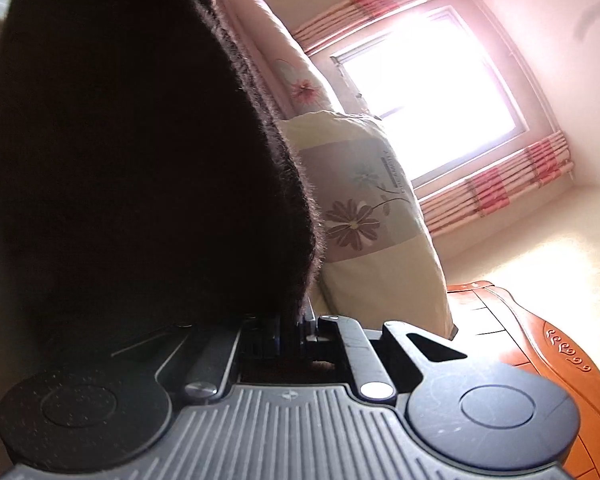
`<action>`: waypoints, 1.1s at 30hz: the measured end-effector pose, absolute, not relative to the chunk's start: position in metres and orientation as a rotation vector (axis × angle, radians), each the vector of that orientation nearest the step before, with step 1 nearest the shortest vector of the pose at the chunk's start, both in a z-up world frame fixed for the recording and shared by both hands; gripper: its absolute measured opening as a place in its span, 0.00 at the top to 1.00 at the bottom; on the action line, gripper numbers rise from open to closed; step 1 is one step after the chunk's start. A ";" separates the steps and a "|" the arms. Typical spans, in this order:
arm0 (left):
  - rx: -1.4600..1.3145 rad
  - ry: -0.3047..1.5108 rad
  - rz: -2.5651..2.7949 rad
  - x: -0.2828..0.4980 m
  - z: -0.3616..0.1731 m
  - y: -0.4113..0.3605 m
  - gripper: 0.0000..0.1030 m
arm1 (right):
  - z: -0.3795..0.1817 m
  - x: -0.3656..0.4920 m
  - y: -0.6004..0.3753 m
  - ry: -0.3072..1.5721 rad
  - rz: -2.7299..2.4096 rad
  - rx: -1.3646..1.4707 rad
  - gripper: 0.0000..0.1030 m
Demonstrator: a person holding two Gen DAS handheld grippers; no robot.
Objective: Fold clothes
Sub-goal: 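Lift the sweater with both grippers and fold it over onto itself, then open both grippers to release the folded sweater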
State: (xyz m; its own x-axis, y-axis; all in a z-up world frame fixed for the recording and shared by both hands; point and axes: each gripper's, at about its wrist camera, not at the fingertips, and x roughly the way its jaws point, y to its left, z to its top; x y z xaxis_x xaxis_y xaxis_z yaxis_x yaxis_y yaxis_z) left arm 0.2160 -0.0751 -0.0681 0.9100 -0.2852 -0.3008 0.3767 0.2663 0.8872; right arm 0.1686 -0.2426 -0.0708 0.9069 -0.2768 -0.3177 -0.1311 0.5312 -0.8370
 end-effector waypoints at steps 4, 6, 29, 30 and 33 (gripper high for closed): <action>1.192 0.112 -0.439 0.256 -0.069 -0.077 0.92 | -0.066 0.203 -0.253 0.429 -0.117 -1.018 0.91; 1.177 0.133 -0.442 0.276 -0.071 -0.080 0.92 | -0.066 0.220 -0.255 0.428 -0.123 -1.023 0.91; 0.938 0.324 -0.431 0.365 -0.090 -0.072 0.81 | -0.085 0.316 -0.284 0.560 -0.099 -0.881 0.47; 0.885 0.325 -0.419 0.360 -0.082 -0.066 0.81 | -0.078 0.306 -0.287 0.563 -0.092 -0.825 0.46; 0.726 0.361 -0.458 0.345 -0.067 -0.055 0.79 | -0.057 0.272 -0.295 0.576 -0.065 -0.644 0.41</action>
